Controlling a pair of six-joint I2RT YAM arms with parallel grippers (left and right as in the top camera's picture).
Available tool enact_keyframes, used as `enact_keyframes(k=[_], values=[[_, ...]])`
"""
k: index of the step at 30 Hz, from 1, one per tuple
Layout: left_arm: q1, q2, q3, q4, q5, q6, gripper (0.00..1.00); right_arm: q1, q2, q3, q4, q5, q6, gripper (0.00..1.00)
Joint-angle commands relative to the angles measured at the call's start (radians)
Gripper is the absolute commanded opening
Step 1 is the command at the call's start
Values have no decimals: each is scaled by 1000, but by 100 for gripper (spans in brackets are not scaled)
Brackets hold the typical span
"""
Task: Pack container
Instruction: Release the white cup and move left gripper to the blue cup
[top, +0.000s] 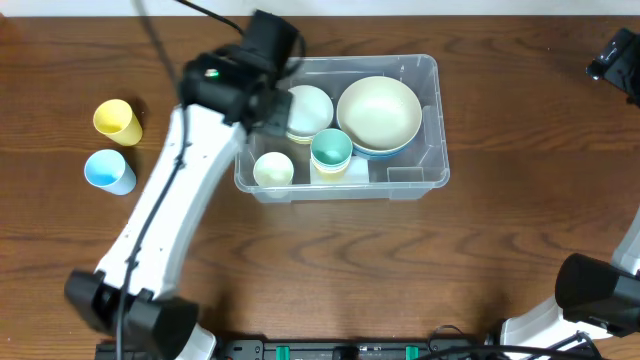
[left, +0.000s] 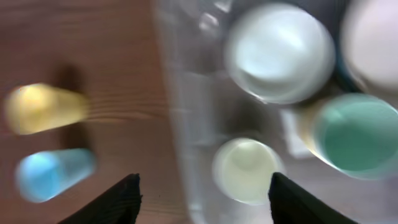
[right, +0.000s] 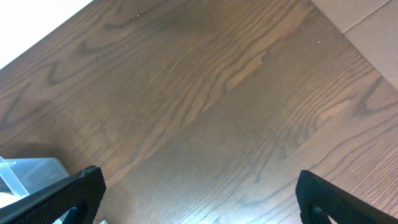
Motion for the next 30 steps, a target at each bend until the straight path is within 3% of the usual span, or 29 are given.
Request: enact_keyframes(k=[1,6,15,30], values=[[106,-7,10,5,-177,-83,68,-5,-19,11,-1,6,13,99],[348,16,5,-1,-74,-216,69,-5,-19,11,-1,6,13,99],[656,101,-92,-27,143,-218,69,-5,-19,11,-1,6,13,99],[708,343,-144,14,157,-187,69,-5,-19,11,-1,6,13,99]])
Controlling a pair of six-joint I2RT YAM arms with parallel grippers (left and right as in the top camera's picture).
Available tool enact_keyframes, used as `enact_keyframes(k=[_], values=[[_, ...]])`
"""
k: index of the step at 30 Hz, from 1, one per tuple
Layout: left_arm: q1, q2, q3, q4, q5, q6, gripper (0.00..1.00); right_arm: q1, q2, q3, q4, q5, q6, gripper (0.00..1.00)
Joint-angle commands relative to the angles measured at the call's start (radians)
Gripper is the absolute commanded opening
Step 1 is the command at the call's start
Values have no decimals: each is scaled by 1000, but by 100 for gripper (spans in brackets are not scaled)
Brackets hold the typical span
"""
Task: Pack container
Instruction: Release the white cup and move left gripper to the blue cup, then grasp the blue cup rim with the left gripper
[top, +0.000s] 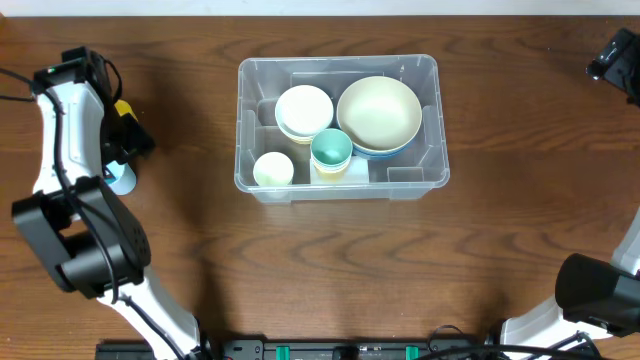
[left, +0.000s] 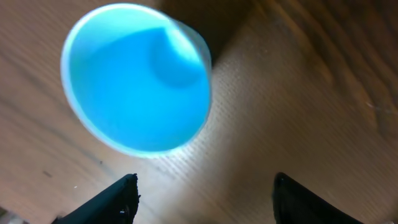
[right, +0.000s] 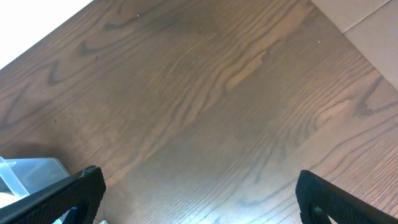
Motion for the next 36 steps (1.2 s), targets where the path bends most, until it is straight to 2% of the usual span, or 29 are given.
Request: enact_keyframes(k=[1,12,14,15,17,19,20,29,36], values=[[3,52,-1,14,5,28,69,-5,-19,11,-1,6,13,99],[4,155,-1,62,5,47,67,-5,-19,11,-1,6,13,99],[4,156,-1,64,5,46,60,-5,-19,11,-1,6,13,99],[4,156,-1,66,5,46,52,-5,-19,11,-1,6,13,99],[4,156,-1,65,6,46,27,-5,-19,11,-1,6,13,99],[3,156,-1,61,11,45,11,-5,-19,11,-1,6,13,99],[3,155,-1,58,26,45,6,-5,-19,11,-1,6,13,99],[-9,105,23,-31,171,47,6,-5,-19,11,-1,6,13,99],[-114,-77,35,-63,235,97,6,-5,-19,11,-1,6,13,99]])
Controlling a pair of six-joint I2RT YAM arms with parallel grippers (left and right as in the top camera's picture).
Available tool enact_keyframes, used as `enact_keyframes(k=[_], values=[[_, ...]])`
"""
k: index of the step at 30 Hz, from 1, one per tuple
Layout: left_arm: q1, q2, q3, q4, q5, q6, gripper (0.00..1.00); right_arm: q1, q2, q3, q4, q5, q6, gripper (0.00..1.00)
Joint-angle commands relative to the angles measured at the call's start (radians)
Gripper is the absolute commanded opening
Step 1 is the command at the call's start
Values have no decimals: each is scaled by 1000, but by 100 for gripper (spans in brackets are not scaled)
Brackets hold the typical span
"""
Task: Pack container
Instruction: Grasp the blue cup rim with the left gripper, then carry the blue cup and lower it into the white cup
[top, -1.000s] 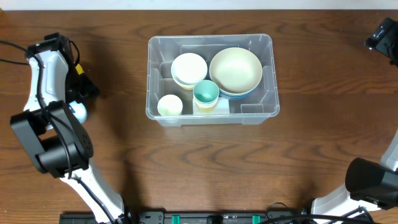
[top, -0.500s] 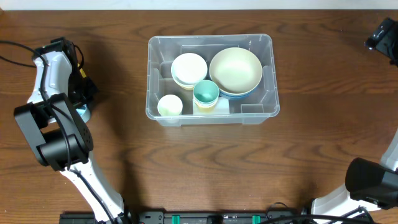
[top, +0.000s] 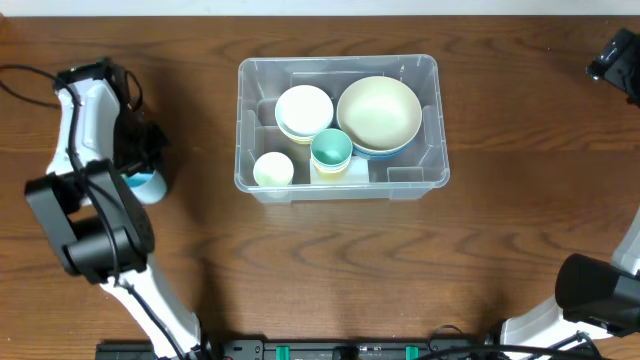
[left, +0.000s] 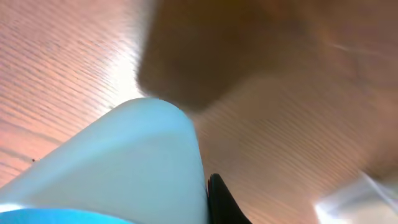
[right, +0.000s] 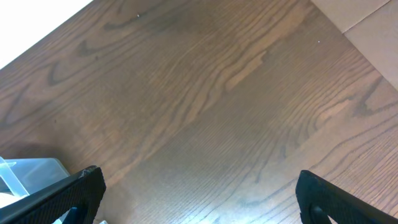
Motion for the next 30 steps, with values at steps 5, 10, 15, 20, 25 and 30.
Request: enact_keyframes(k=[5,10,15,20,25,30], values=[[-216,-330,33,11,100,130,6,-5,-19,11,-1,6,13,99],[-403,-482,33,69,98,215,6,-5,-19,11,-1,6,13,99],[-563,-517,32,89,86,259,6,-5,-19,11,-1,6,13,99],[-663,-475,1,84,-12,258,6,-5,-19,11,-1,6,13,99],[-689,-404,-5,70,-11,258,6,-5,-19,11,-1,6,13,99],[-689,-323,-5,48,-12,257,6,-5,-19,11,-1,6,13,99]])
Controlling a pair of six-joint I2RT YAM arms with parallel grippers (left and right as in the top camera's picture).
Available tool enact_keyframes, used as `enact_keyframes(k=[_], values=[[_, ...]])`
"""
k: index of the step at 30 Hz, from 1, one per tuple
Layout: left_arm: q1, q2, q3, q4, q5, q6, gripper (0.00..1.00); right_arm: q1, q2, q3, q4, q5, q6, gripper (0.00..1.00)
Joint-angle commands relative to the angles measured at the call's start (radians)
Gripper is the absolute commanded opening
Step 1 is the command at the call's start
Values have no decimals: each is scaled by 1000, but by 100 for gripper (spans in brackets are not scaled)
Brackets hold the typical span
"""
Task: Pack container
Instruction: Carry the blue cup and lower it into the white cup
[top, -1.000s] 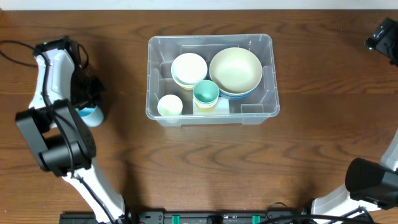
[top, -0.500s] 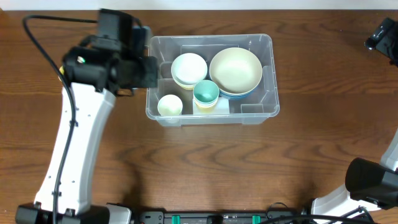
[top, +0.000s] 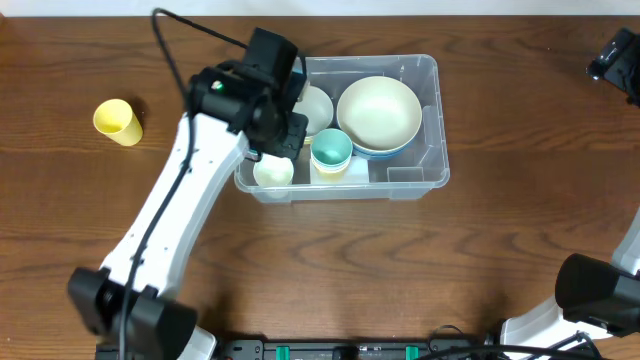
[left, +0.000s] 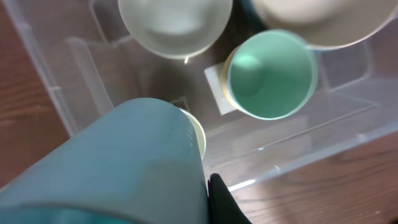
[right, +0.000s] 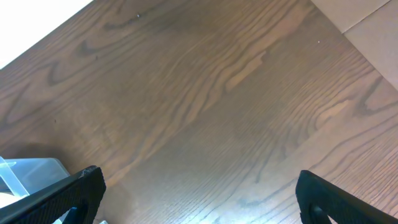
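Observation:
The clear plastic container (top: 430, 110) stands mid-table. It holds a large cream bowl (top: 378, 112), a smaller pale bowl (top: 312, 108), a teal cup (top: 331, 150) and a pale cup (top: 272, 171). My left gripper (top: 272, 138) hovers over the container's left side, shut on the blue cup (left: 112, 168). That cup fills the left wrist view's lower left, above the pale cup (left: 198, 134), with one black finger (left: 217, 202) against its side. A yellow cup (top: 118, 122) stands on the table at far left. My right gripper (right: 199, 183) is open over bare wood.
The right arm (top: 615, 58) sits at the table's far right corner, well away from the container. A container corner (right: 31, 171) shows at the lower left of the right wrist view. Brown wooden table (top: 400, 270) surrounds the container.
My left gripper, shut on the blue cup, was at the table's left side and is now over the container's left part. The right arm has not moved.
First my left gripper was open over the container's left side, with the yellow and blue cups standing at far left. Then it was open right above the blue cup. Then it was shut on that cup, and now holds it over the container.

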Motion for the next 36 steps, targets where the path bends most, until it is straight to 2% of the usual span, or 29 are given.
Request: enact_keyframes(k=[1,20,36], values=[[-1,60,-13,-21,-19,20,6,-5,-19,11,-1,6,13,99],[-1,114,-13,-121,-15,-3,6,-5,-19,11,-1,6,13,99],[-1,139,-13,-121,3,-3,6,-5,-19,11,-1,6,13,99]])
